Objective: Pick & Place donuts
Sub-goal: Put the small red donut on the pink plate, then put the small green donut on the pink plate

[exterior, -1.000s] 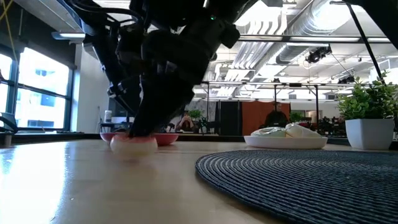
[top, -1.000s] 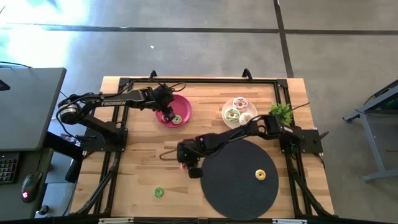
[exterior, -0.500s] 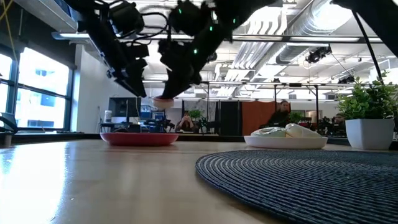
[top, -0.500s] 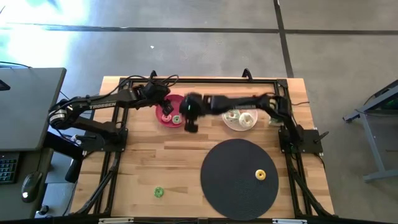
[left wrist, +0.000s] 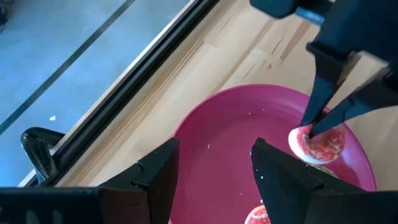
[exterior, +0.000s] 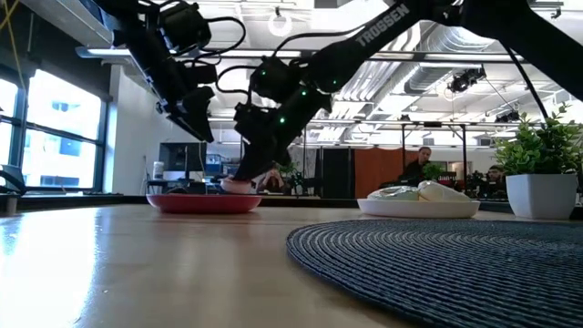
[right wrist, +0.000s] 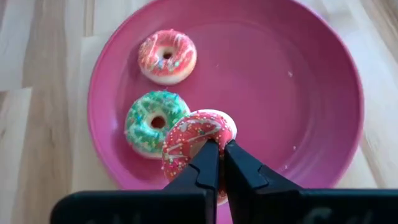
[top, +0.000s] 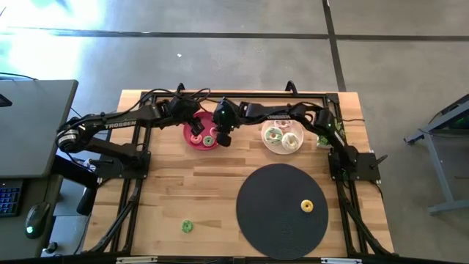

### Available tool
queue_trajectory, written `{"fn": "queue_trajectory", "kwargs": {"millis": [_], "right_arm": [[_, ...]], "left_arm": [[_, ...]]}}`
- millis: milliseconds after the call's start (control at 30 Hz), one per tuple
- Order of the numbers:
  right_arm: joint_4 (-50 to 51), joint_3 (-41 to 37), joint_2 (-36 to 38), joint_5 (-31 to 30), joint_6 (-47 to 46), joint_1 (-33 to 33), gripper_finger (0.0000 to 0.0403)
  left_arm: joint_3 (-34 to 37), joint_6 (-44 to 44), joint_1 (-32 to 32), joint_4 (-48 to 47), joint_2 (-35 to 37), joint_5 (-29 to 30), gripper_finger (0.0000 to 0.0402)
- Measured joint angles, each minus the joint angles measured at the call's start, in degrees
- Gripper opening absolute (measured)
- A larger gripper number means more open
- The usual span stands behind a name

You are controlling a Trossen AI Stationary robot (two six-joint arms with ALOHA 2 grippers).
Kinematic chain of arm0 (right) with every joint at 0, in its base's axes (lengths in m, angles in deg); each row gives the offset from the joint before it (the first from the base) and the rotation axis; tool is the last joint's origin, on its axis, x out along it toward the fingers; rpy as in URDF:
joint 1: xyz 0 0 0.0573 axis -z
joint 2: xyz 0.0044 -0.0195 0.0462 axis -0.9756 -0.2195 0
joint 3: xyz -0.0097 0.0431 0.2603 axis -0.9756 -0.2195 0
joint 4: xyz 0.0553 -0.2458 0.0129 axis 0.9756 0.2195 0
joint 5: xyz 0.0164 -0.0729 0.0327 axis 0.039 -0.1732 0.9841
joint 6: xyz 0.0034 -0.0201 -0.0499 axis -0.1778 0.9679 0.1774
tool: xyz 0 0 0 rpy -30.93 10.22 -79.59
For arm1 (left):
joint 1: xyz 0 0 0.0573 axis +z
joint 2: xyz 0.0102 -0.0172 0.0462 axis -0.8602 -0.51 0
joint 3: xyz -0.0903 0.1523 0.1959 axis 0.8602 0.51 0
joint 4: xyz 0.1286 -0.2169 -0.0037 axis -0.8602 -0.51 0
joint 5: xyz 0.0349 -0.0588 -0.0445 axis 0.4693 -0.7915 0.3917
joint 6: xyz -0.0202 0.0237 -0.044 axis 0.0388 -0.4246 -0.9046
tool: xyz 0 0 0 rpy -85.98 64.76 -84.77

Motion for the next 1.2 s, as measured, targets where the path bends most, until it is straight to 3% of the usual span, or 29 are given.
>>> {"fn": "queue_trajectory", "kwargs": {"millis": [600,867,933,1033,1200], "right_arm": [[0.0,0.1,-3.0,-3.3,1.1,-0.3,0.0105],[-0.4,0.0,0.1,-5.9,3.0,-0.9,0.013],[1.0,0.0,1.5,-6.0,2.8,-0.9,0.013],[3.9,0.0,4.0,-6.1,3.3,-1.2,0.0129],[8.7,0.0,9.2,-6.8,4.2,-2.7,0.013]], "left_arm": [[0.0,0.0,0.0,0.0,0.0,-2.2,0.0191],[0.0,0.0,0.0,-0.4,0.0,-3.7,0.0191],[0.0,0.6,0.0,-0.8,0.0,-7.4,0.0191],[0.0,2.9,0.0,-2.4,0.0,-17.5,0.0191],[0.0,10.9,-1.0,-9.2,0.0,-43.3,0.0191]]}}
